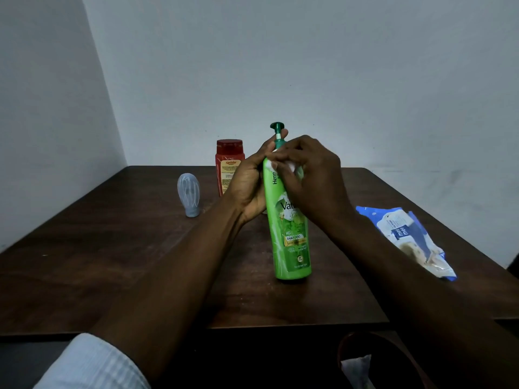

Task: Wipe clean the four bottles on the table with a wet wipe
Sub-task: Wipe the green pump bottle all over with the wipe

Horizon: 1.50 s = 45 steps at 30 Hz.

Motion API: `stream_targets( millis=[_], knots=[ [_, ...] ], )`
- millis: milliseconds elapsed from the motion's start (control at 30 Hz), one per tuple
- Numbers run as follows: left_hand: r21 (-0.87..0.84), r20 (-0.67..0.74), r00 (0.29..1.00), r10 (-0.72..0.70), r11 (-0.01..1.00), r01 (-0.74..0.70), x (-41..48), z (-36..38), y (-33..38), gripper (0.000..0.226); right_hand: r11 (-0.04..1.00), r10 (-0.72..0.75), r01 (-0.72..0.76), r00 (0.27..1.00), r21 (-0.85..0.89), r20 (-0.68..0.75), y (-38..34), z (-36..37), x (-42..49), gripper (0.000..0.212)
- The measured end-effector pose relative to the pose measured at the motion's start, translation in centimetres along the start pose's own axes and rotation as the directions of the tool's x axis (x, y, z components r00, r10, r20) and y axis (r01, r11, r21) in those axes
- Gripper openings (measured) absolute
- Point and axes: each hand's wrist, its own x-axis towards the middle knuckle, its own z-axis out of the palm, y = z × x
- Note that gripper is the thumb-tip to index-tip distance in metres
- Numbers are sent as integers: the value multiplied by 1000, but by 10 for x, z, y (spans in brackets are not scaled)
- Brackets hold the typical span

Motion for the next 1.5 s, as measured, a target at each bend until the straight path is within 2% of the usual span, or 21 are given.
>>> stream_targets(
  millis=[133, 267, 400, 533, 867, 1100, 1300, 1500],
  knots=[
    [64, -15, 1000, -17, 998, 18, -2, 5, -1, 32, 993, -112, 115, 990, -39, 80, -5, 5, -7, 15],
    [73, -10, 999, -36, 997, 37, -1, 6, -1, 35, 988, -123, 132, 986, -78, 108, -5, 3, -8, 15],
    [103, -85, 996, -37, 994, 46, 2, 4, -3, 40, 984, -147, 159, 979, -79, 140, -3, 0, -19, 14],
    [94, -114, 993, -39, 994, 50, 6, -2, -4, 32, 980, -172, 189, 963, -66, 206, -2, -4, -46, 12],
    [112, -35, 998, -52, 992, 55, 11, -14, -4, 29, 973, -200, 228, 917, -40, 345, -7, -22, -116, 17],
    [116, -48, 997, -63, 991, 68, 13, -17, -4, 32, 963, -223, 268, 861, -36, 458, -12, -34, -140, 24],
    [100, -36, 998, -57, 993, 61, 11, -17, -3, 30, 969, -217, 248, 871, -13, 442, -17, -31, -130, 25],
    [81, -59, 995, -82, 993, 86, 11, -13, -4, 30, 984, -148, 172, 943, -55, 298, -13, -19, -88, 22]
  ],
)
